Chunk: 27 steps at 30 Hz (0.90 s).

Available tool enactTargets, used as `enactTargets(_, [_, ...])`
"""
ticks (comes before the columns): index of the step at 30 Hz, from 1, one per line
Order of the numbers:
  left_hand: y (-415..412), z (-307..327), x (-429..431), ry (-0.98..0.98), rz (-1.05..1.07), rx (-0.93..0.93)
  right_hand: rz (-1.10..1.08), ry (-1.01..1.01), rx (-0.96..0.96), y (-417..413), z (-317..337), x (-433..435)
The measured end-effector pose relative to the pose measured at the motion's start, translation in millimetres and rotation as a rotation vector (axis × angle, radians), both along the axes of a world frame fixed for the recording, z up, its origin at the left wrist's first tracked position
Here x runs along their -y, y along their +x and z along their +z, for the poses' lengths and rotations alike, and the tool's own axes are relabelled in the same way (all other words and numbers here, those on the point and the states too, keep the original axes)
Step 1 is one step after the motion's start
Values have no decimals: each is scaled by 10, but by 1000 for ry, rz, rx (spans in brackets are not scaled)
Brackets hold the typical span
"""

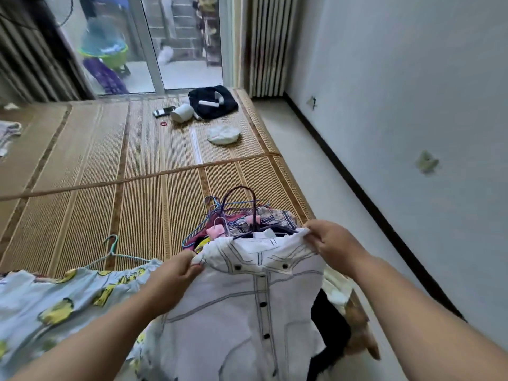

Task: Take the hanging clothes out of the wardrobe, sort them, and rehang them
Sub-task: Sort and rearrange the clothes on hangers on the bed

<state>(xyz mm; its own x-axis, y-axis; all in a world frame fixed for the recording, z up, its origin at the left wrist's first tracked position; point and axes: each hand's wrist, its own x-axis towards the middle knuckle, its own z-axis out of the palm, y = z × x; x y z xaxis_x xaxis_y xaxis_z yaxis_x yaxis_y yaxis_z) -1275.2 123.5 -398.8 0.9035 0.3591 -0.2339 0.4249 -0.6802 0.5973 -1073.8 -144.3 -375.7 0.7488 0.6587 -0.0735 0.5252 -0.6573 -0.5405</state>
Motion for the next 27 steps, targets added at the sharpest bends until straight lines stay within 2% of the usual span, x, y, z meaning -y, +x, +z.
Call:
enactTargets(7, [-58, 573, 458, 10, -76, 130, -198, 32, 86, -482, 614, 635])
enactTargets(14, [415, 1084, 1003, 104, -156, 213, -364, 97, 222, -305, 945, 1318])
enactTargets(19, [1033, 1257, 1783, 141, -221, 274, -473, 197, 231, 159, 959, 2164])
enactTargets(27, [2617, 1231, 3718, 159, -157, 364, -511, 172, 240, 1661, 954, 4005])
